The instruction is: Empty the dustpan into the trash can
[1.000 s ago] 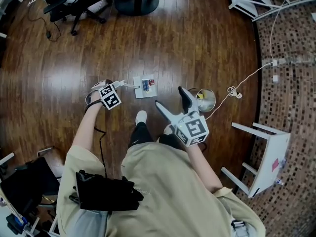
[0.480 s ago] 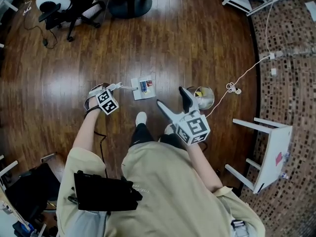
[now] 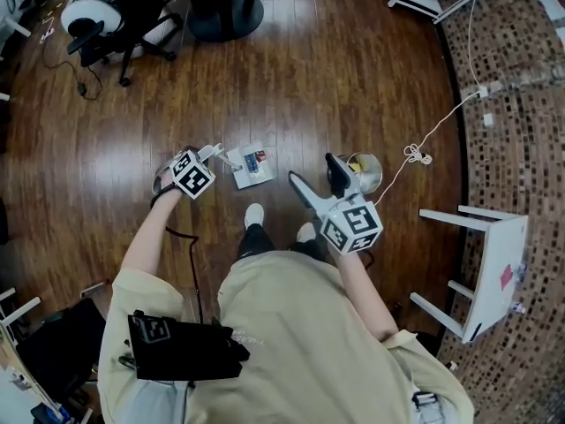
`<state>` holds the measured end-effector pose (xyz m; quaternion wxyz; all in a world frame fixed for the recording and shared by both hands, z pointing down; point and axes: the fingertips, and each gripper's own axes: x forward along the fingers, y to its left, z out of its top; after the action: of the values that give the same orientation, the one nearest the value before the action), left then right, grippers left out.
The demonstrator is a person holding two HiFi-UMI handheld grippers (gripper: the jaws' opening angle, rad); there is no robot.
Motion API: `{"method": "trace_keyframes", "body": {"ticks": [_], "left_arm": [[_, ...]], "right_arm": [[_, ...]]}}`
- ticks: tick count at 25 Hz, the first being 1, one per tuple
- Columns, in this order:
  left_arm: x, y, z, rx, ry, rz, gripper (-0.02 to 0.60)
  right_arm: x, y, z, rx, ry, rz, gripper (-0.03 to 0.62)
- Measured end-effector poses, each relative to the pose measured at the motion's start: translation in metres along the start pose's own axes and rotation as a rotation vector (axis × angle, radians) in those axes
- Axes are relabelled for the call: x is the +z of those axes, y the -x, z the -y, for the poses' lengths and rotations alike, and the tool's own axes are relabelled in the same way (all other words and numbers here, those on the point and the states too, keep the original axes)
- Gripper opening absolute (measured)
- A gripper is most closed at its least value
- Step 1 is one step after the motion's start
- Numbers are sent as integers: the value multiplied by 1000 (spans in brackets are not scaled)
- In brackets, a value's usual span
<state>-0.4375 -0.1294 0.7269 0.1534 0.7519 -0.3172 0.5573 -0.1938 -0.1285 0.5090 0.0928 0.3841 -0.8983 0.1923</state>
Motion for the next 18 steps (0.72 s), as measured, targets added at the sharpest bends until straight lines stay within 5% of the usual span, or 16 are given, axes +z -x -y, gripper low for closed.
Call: {"method": "trace_keyframes", "body": {"ticks": [8, 18], "left_arm": [[19, 38, 19, 9, -139, -60, 0], [39, 115, 31, -15, -59, -27, 0]], "right_arm": [[14, 24, 16, -28, -25, 79, 402], [32, 71, 51, -103, -57, 181, 400]]}}
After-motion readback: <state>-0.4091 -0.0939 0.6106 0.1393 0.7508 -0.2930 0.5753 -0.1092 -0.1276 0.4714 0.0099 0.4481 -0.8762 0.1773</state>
